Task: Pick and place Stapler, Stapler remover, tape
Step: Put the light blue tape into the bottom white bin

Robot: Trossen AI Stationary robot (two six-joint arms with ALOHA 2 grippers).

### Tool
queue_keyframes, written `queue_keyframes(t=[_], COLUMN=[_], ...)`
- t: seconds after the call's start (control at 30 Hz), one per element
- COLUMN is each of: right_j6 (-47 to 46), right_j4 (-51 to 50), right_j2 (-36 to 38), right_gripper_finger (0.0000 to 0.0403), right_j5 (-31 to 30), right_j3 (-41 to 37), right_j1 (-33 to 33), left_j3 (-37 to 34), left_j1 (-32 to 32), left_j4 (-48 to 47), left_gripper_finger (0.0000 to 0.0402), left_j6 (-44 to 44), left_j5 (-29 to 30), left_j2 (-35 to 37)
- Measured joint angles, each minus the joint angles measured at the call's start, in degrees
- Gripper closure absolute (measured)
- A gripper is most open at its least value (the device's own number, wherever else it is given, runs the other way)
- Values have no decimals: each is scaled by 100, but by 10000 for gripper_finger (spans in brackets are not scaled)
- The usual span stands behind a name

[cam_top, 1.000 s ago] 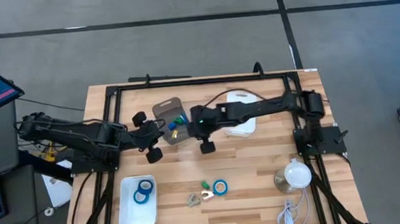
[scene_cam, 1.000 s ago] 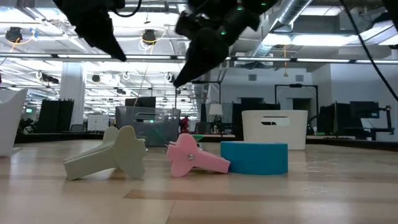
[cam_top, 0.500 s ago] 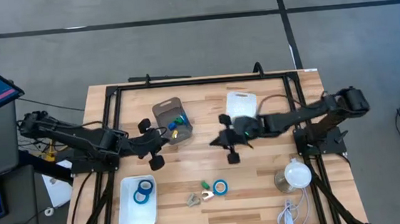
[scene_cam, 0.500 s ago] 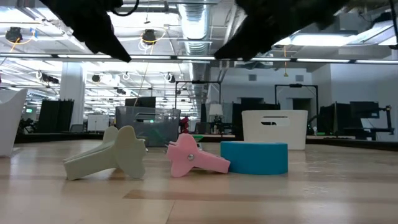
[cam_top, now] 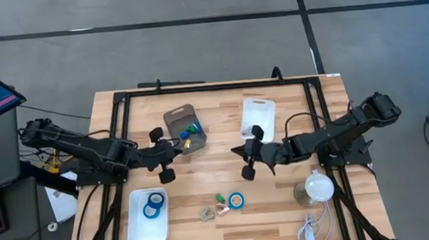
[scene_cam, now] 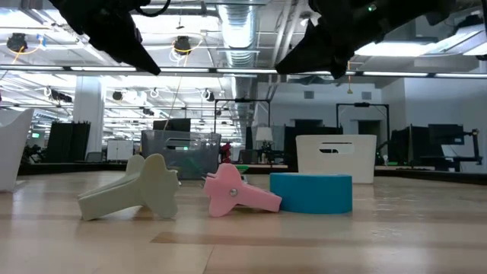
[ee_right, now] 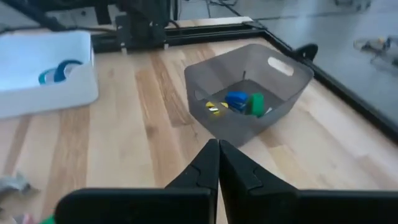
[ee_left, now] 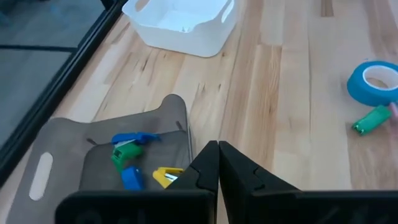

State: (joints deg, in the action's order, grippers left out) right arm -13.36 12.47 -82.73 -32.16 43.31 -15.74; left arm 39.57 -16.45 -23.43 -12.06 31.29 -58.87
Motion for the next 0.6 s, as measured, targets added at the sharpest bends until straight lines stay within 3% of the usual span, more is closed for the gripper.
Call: queue_keyframes(t=[0.1,0.23,0.43,0.6], right_j6=[-646,-1538,-1555,-2297], right_j4=[-387,-1791,-2775,-3467], right_j2=[74,145,141,141], right_gripper_finger=[403,403,403,403], right_j5=[278,683,377,373], right_j3=[103,621,1193,1531], right_j1=[6,-51,-306,-268], left_j3=[0,0,0,0], left_j1=[0,0,0,0], left_j4=[1,87,152,164], left_gripper_finger=[400,400,400,400], left_j6=[-167,-185,-176,-176], left_j5=[0,0,-2,-1], left_j2=[0,0,0,0])
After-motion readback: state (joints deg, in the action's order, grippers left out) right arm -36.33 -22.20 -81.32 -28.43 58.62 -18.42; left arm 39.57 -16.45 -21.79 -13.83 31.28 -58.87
